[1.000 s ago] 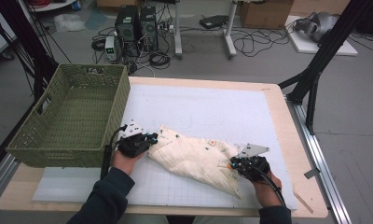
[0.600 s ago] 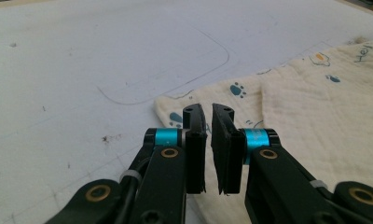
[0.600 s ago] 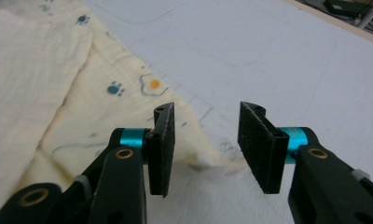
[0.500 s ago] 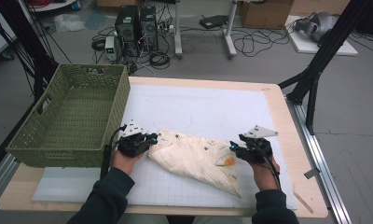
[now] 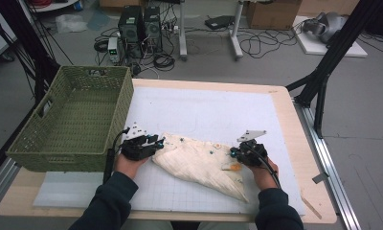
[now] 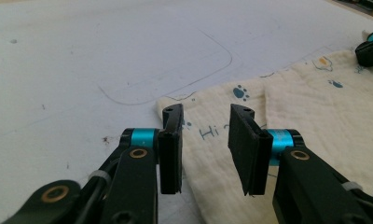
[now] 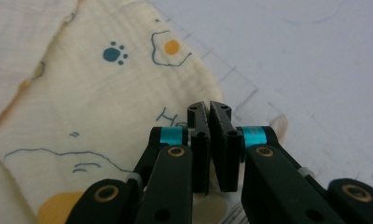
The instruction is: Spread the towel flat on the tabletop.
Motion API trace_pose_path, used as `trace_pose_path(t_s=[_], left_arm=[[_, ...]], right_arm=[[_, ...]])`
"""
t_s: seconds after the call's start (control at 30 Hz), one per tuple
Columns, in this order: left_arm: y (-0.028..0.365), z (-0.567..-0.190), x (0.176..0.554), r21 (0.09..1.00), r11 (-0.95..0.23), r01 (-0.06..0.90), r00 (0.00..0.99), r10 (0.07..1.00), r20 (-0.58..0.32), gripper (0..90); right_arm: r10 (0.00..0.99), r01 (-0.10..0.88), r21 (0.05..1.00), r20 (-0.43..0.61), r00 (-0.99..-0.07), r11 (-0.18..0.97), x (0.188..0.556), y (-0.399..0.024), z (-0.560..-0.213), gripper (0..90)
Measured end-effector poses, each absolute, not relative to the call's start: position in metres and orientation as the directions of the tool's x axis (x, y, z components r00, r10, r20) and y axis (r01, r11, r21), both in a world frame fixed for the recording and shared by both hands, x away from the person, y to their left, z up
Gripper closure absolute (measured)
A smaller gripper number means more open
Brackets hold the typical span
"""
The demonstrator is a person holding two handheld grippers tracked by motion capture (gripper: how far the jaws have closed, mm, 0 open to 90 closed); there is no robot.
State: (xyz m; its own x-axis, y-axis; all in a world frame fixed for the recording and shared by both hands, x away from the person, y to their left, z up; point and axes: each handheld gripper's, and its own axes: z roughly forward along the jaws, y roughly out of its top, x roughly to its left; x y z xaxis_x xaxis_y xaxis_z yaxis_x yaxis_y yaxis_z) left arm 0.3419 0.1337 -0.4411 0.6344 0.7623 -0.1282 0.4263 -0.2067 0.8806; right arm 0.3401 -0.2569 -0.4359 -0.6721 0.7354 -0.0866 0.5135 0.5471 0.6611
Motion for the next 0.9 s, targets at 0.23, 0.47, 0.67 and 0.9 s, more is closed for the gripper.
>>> trace_pose_path(t_s=[0.23,0.47,0.67,0.9], left_arm=[[0.136,-0.441,0.343,0.88,-0.192,0.434,0.622,0.77,-0.138,62.7],[0.137,-0.44,0.342,0.881,-0.185,0.436,0.614,0.777,-0.141,58.6],[0.141,-0.439,0.344,0.878,-0.159,0.451,0.577,0.802,-0.151,49.3],[0.139,-0.432,0.351,0.893,-0.131,0.43,0.567,0.809,-0.154,47.6]], right_arm=[[0.808,0.502,0.691,-0.209,-0.551,0.521,0.372,-0.256,-0.43,87.2],[0.855,0.521,0.71,-0.23,-0.464,0.474,0.388,-0.258,-0.425,75.2],[0.883,0.46,0.799,-0.18,-0.433,0.388,0.366,-0.266,-0.413,39.0],[0.88,0.411,0.849,-0.12,-0.46,0.331,0.335,-0.282,-0.404,34.7]])
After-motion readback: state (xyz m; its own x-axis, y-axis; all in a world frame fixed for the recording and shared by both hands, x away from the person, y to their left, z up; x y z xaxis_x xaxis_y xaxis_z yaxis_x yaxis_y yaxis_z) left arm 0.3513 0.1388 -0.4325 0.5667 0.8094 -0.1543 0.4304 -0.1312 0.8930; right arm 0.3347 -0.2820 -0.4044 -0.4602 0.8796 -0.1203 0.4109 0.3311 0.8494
